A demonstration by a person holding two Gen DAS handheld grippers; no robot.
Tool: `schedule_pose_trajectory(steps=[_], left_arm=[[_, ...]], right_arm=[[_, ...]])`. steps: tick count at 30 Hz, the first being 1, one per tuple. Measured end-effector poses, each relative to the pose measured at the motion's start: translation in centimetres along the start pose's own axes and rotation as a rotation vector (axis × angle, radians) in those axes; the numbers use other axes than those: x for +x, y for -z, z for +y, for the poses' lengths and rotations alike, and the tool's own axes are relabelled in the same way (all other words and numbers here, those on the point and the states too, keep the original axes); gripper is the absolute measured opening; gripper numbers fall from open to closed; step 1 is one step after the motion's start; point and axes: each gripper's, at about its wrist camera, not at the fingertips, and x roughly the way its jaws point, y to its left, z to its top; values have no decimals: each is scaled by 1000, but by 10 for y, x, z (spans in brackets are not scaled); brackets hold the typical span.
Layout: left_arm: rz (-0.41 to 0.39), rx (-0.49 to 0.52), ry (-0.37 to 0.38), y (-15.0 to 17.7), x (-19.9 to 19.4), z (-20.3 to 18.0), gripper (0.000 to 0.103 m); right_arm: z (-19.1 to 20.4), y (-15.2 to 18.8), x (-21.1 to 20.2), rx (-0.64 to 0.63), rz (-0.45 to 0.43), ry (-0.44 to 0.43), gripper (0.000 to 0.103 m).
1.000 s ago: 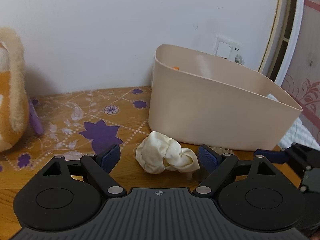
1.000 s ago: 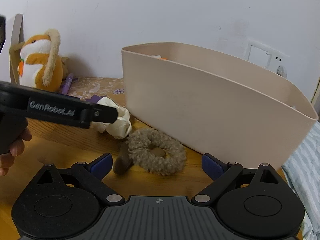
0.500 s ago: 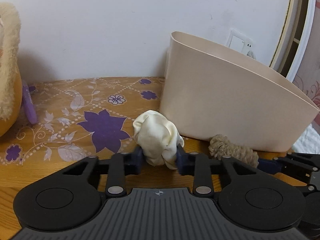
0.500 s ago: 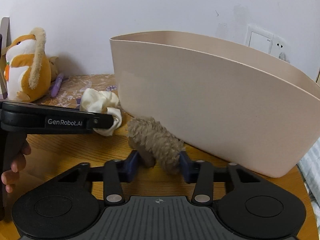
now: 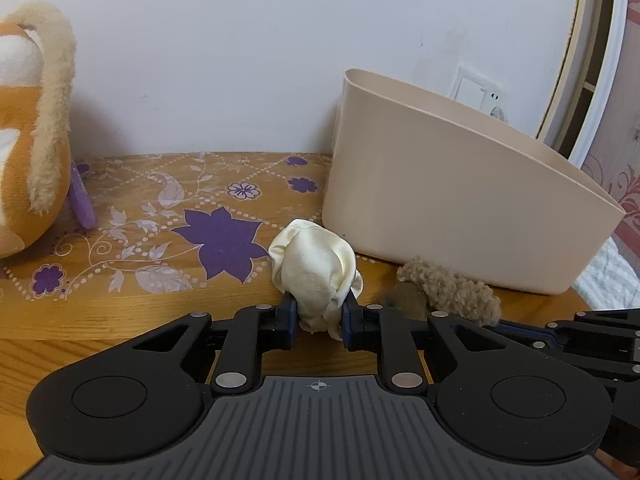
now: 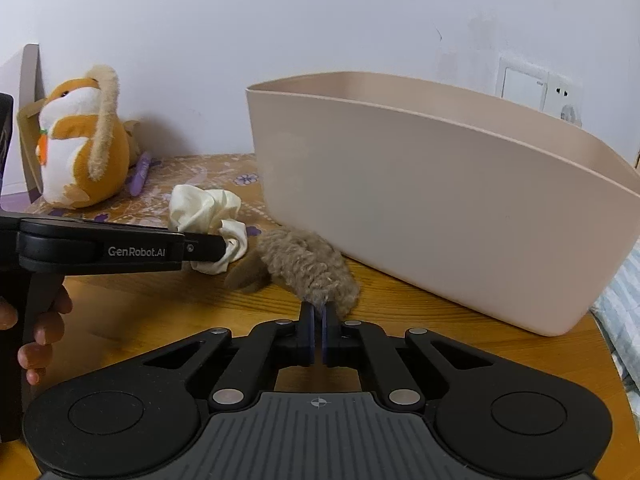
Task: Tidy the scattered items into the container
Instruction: 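Grasp the cream scrunchie with the left tool while the right tool grasps the brown fuzzy scrunchie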
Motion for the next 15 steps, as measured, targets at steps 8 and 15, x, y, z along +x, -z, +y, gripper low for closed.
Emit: schedule_pose_trajectory(steps=[8, 15], left_arm=[[-47, -10, 10, -4, -20, 4, 19], [-36, -11, 26, -2, -25, 4, 19]], right_arm=[[0, -4, -25, -12, -57, -2, 0], [1, -3, -31, -38, -44, -19, 0]])
